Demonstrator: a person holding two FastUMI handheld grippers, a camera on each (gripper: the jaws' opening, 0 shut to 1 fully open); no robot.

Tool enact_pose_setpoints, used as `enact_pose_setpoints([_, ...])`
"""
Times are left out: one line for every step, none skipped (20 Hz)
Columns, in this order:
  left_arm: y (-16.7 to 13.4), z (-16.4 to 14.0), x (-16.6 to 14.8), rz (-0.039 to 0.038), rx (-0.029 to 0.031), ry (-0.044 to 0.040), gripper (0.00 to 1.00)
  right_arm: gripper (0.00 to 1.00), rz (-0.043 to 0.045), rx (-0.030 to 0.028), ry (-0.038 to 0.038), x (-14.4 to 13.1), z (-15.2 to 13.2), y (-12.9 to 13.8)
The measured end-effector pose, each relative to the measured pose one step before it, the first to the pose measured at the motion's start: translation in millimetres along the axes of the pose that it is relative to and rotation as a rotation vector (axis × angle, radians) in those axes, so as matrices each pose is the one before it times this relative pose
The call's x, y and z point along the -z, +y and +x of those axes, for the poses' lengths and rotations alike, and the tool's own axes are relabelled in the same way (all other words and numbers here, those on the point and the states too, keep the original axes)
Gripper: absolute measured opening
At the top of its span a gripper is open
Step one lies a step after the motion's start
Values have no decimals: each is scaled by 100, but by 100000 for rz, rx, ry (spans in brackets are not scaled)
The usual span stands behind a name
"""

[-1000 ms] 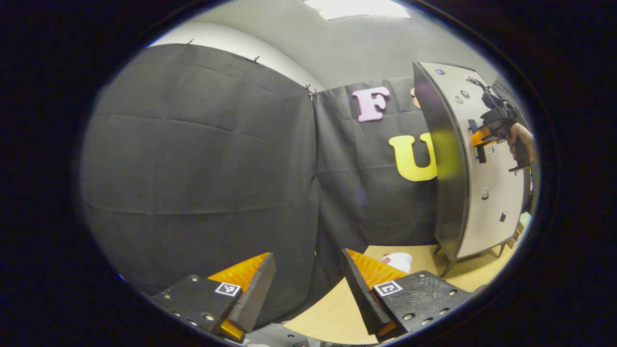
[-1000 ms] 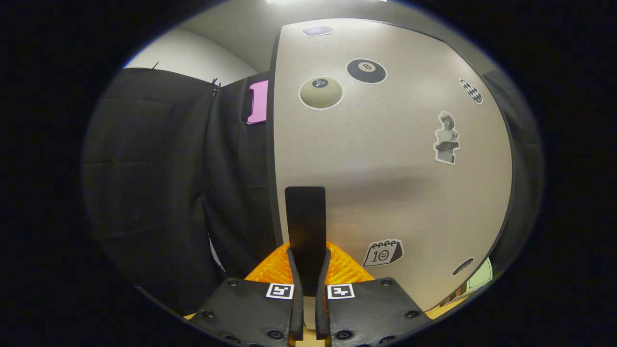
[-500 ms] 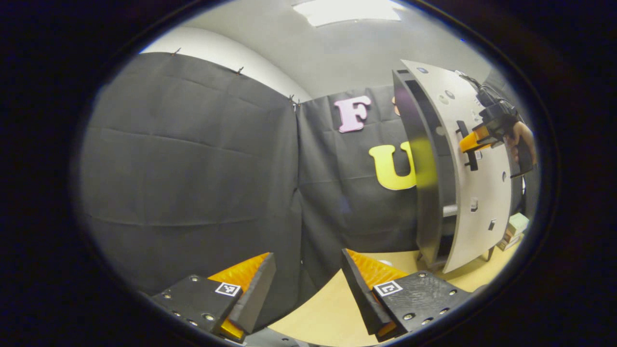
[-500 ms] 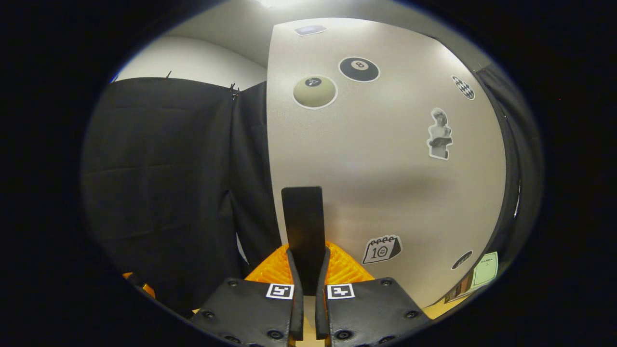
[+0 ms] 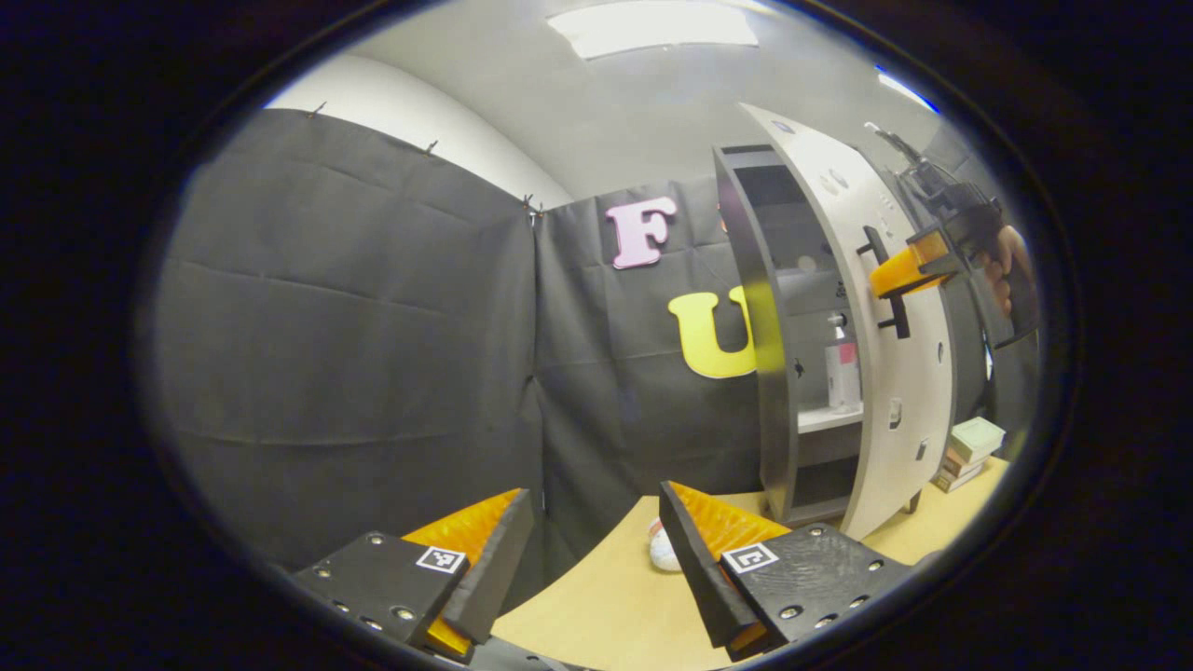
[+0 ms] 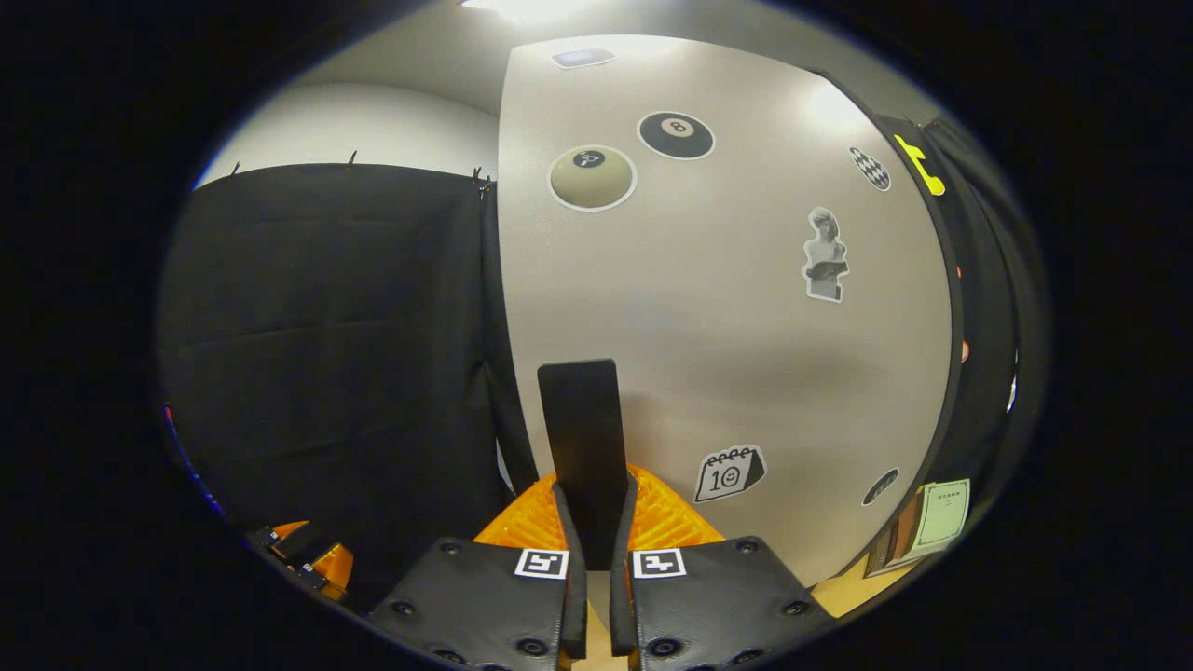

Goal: Open the cabinet door with the right hand, grasp the bottle in the cabinet with the left hand and place it on the coaster, then close the cabinet door with the right hand.

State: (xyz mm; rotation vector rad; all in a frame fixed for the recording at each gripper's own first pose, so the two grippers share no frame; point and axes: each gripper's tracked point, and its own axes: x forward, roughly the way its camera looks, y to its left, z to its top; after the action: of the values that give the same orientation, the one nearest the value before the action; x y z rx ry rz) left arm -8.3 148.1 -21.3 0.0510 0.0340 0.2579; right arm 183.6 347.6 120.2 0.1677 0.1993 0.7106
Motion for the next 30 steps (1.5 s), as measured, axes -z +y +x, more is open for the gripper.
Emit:
enact_pose_setpoints([-486, -351, -163, 311, 671, -276, 83, 11, 415, -801, 333, 4, -156, -291])
enact_pose_setpoints([-626, -161, -301, 202, 707, -308, 84, 11, 266, -712, 269, -33, -305, -298])
enact_pose_setpoints([-496, -580, -275, 64, 727, -422, 85, 11, 29, -716, 280, 84, -323, -341])
enact_pose_setpoints([-587, -322, -254, -31, 768, -219, 86, 11, -39, -842, 114, 2, -339, -263])
enact_pose_setpoints([-540, 58, -150, -19, 806, -124, 86, 11, -46, -985, 26, 88, -499, -81])
enact_pose_setpoints([-761, 39, -154, 63, 897, -118, 86, 11, 156, -1023, -8, 19, -490, -278])
enact_pose_setpoints([-659, 236, -185, 110, 960, -213, 86, 11, 374, -1028, -100, 61, -419, -373])
enact_pose_setpoints([-771, 253, -294, 204, 1071, -334, 85, 11, 174, -1039, -62, 1, -415, -420])
enact_pose_setpoints([-1005, 60, -224, 181, 1181, -258, 85, 11, 135, -770, 22, 43, -199, -535])
enact_pose_setpoints([-953, 259, -295, 35, 1349, -277, 84, 11, -204, -658, 98, -3, -327, -385])
enact_pose_setpoints([-974, 151, -120, -194, 1433, -184, 84, 8, -288, -629, 41, 132, -209, -207])
enact_pose_setpoints([-1027, 231, -189, -309, 1450, -113, 83, 8, -49, -637, 186, 28, -442, -181])
enact_pose_setpoints([-1050, 189, -162, -501, 1486, -40, 83, 8, 74, -388, 16, -45, -532, -283])
enact_pose_setpoints([-999, 278, -133, -589, 1431, -112, 83, 8, -269, -155, 172, 29, -226, -79])
enact_pose_setpoints([-991, 201, -107, -590, 1480, -174, 83, 11, -464, -97, 281, 33, -317, -233])
enact_pose_setpoints([-962, 145, -109, -450, 1463, -164, 83, 8, -274, 38, 178, -3, -555, -171])
enact_pose_setpoints([-886, 243, 6, -244, 1283, -182, 84, 8, -334, 151, 36, 18, -579, -170])
enact_pose_setpoints([-896, 277, -65, -81, 1319, -117, 84, 8, -320, 243, -109, 38, -667, -147])
enact_pose_setpoints([-930, 301, -17, -15, 1346, -99, 83, 8, -319, 229, -110, -68, -598, -72])
enact_pose_setpoints([-910, 339, -87, 91, 1234, -85, 84, 8, -21, 316, -241, -48, -648, -61])
enact_pose_setpoints([-869, 118, 6, 141, 1213, -118, 84, 11, -6, 339, -200, 6, -550, -142])
enact_pose_setpoints([-798, 128, -120, 50, 1154, -204, 85, 11, 65, 406, -107, -71, -709, -77])
enact_pose_setpoints([-636, 18, -84, -27, 1029, -173, 85, 11, 11, 432, -224, -24, -562, -281])
enact_pose_setpoints([-725, 69, -199, -87, 1049, -161, 86, 8, -172, 595, -227, 36, -474, -364])
enact_pose_setpoints([-583, 75, -157, -7, 803, -231, 86, 7, 111, 789, -393, 105, -378, -415])
enact_pose_setpoints([-528, -1, -169, 158, 449, -244, 86, 11, 129, 876, -205, 159, -708, -347])
enact_pose_setpoints([-345, -5, -75, 60, 383, -185, 86, 11, 79, 1155, -544, 227, -576, -555])
enact_pose_setpoints([-411, 141, -106, -32, 467, -150, 86, 11, -193, 1094, -234, 52, -708, -561])
enact_pose_setpoints([-103, 18, -3, -76, 417, 28, 86, 11, -93, 1168, -449, -100, -686, -368])
enact_pose_setpoints([-231, -35, -59, -82, 463, 79, 84, 11, -153, 1201, -188, -31, -509, -352])
